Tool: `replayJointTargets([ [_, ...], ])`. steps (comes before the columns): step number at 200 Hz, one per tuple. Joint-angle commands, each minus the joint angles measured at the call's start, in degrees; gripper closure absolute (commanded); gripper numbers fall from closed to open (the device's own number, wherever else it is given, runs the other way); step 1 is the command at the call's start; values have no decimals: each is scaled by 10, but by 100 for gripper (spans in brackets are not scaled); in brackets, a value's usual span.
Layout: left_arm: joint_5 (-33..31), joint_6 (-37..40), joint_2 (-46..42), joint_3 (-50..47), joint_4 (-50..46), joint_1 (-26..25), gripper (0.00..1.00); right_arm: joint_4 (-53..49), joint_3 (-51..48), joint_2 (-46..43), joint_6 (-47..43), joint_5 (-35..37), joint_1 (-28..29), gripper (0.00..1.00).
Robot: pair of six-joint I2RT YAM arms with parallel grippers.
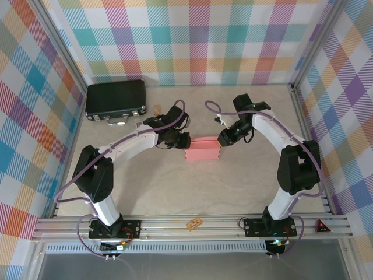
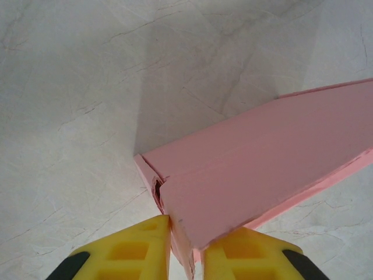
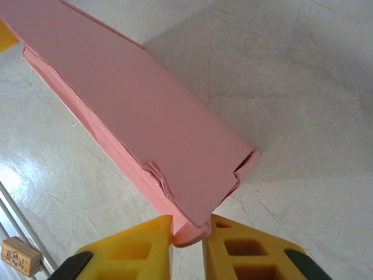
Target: Fold the paper box
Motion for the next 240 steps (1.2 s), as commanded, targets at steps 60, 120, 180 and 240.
replayJointTargets([
  [60, 13, 0, -3, 21, 2, 1, 76, -10, 9, 7, -2, -14, 6, 80],
  [120, 21, -3, 0, 22, 7, 1, 81, -11, 9, 9, -2, -14, 6, 80],
  [180, 18, -2, 7, 21, -1, 1, 83, -11, 9, 11, -2, -16, 6, 80],
  [240, 0, 5, 7, 19, -16, 0, 84, -10, 0, 11, -2, -15, 6, 81],
])
